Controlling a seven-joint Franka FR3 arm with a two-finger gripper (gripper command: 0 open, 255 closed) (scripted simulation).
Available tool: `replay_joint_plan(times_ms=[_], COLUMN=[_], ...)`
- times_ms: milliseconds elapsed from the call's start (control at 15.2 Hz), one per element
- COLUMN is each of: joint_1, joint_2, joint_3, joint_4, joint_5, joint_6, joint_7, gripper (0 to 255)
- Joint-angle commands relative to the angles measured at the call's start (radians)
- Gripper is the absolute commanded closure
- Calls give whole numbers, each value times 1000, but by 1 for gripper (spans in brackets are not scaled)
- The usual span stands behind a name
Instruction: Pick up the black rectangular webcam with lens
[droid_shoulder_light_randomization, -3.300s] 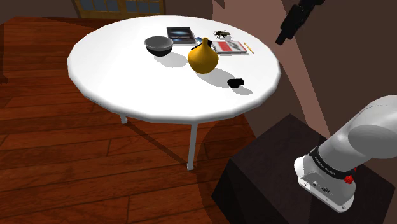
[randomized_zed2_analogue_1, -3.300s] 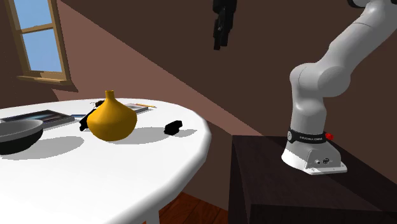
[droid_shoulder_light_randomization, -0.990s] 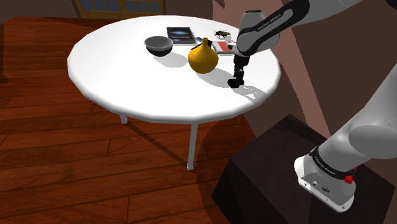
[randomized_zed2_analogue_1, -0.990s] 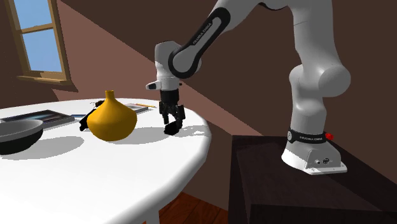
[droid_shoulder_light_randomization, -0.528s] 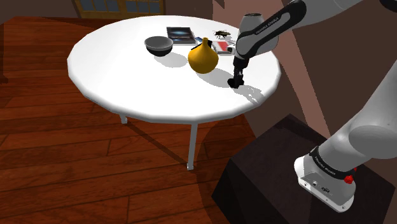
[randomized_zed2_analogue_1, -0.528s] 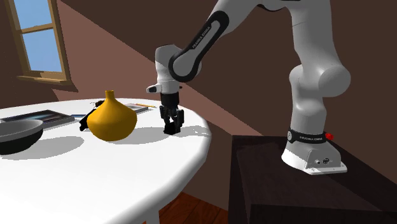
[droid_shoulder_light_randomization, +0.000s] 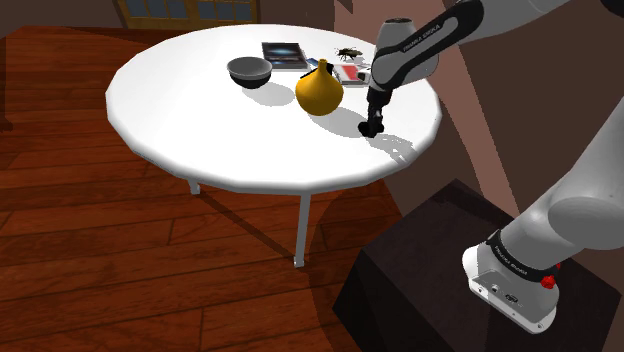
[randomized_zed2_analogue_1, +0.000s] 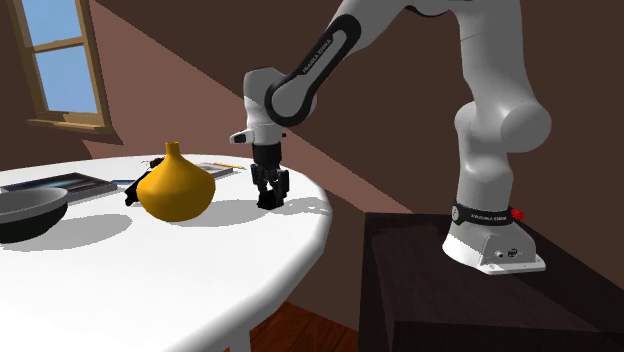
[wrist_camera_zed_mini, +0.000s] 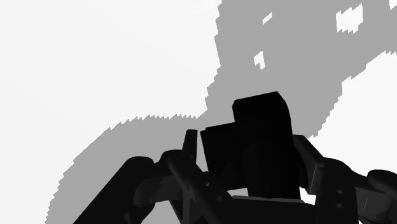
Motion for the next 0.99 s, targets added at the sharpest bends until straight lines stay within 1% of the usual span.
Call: replay_joint_plan(times_ms=[0, 792, 924], joint_1=[1, 3, 3], joint_2=[-18, -123, -124], joint_3=[0, -2, -2], joint_4=[2, 48, 49], joint_5=[-2, -10, -10], joint_6=[-21, -171, -173], joint_7=[1, 5, 5], gripper=[255, 255, 255])
